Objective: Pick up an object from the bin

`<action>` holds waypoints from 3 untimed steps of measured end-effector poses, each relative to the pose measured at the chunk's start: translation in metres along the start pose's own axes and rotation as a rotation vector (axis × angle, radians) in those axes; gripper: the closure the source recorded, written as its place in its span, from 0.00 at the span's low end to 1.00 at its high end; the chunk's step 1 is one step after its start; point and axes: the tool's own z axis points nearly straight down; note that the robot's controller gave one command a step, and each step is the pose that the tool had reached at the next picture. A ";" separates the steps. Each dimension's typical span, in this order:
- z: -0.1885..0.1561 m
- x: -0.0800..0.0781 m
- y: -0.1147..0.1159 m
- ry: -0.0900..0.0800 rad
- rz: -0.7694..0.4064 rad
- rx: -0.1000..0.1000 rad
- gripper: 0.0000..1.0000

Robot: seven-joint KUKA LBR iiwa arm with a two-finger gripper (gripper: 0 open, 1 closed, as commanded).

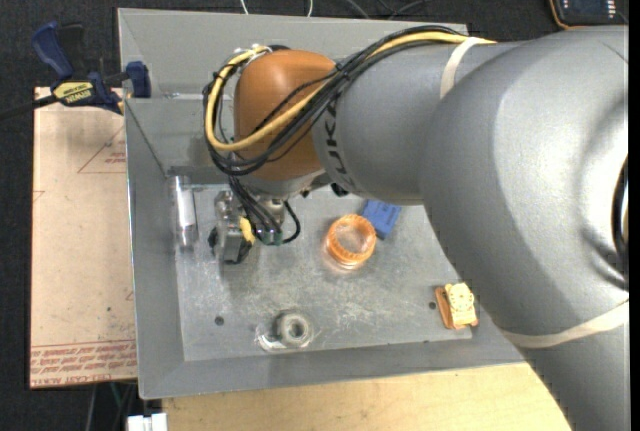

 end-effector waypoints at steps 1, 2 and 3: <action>0.022 -0.032 0.010 -0.010 0.015 -0.020 1.00; -0.074 -0.004 -0.001 -0.010 0.047 -0.011 1.00; 0.016 -0.029 0.002 -0.054 0.029 -0.047 1.00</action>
Offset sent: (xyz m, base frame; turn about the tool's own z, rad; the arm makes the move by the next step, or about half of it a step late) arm 0.0023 -0.0031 0.0689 0.0491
